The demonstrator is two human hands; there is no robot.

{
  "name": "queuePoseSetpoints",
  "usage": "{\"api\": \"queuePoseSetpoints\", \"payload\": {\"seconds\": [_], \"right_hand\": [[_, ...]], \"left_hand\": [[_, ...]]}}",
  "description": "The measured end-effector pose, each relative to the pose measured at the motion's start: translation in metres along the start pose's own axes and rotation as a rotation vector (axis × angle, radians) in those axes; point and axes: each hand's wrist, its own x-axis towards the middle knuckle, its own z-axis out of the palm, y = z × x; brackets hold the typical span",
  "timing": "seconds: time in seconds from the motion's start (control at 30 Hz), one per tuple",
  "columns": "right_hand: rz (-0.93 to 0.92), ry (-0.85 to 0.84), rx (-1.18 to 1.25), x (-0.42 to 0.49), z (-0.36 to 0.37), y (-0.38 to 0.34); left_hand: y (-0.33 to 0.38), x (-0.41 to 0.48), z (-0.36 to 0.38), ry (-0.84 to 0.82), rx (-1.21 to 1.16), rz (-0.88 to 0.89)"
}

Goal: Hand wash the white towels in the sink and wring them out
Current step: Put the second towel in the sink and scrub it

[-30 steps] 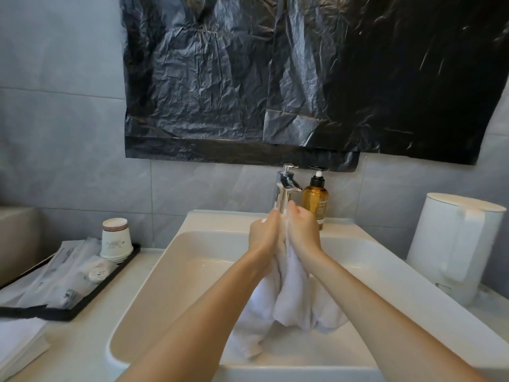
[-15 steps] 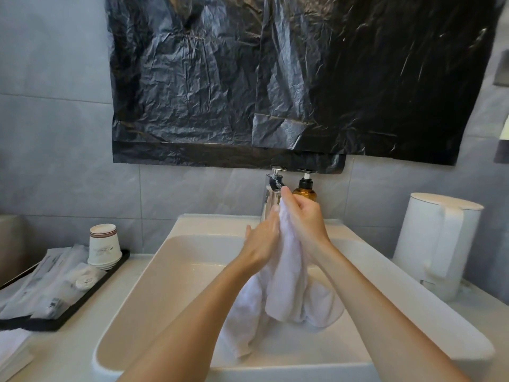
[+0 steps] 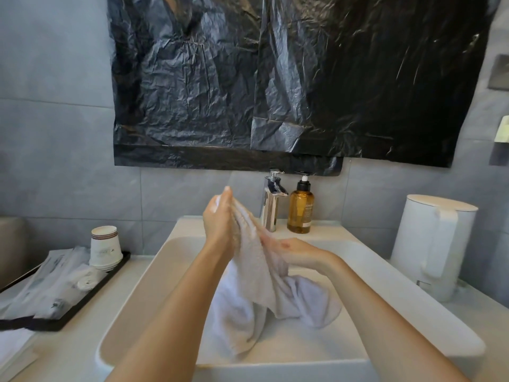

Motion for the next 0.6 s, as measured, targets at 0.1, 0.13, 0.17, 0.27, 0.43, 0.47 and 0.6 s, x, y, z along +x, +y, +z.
{"api": "queuePoseSetpoints", "payload": {"seconds": [0.1,0.13,0.17,0.27,0.43,0.47,0.6], "right_hand": [[0.016,0.049,-0.051,0.003,-0.007,0.016],[-0.028,0.124,-0.004,0.001,-0.013,0.016],[-0.096,0.221,0.086,0.000,-0.020,0.014],[-0.340,0.596,0.427,-0.011,-0.036,-0.001],[-0.331,0.738,0.630,-0.011,-0.038,-0.008],[-0.322,0.682,0.595,-0.008,-0.030,-0.011],[-0.394,0.509,0.246,0.000,0.021,-0.030]], "left_hand": [[0.002,0.000,-0.003,0.098,0.044,0.042],[0.003,-0.001,-0.005,0.138,0.078,0.064],[0.003,-0.002,-0.006,0.178,0.122,0.084],[0.000,-0.003,-0.010,0.233,0.342,0.204],[-0.018,-0.009,0.002,0.087,0.502,0.227],[-0.022,-0.009,0.005,0.053,0.502,0.182],[-0.036,-0.013,0.014,-0.097,0.527,0.112]]}}
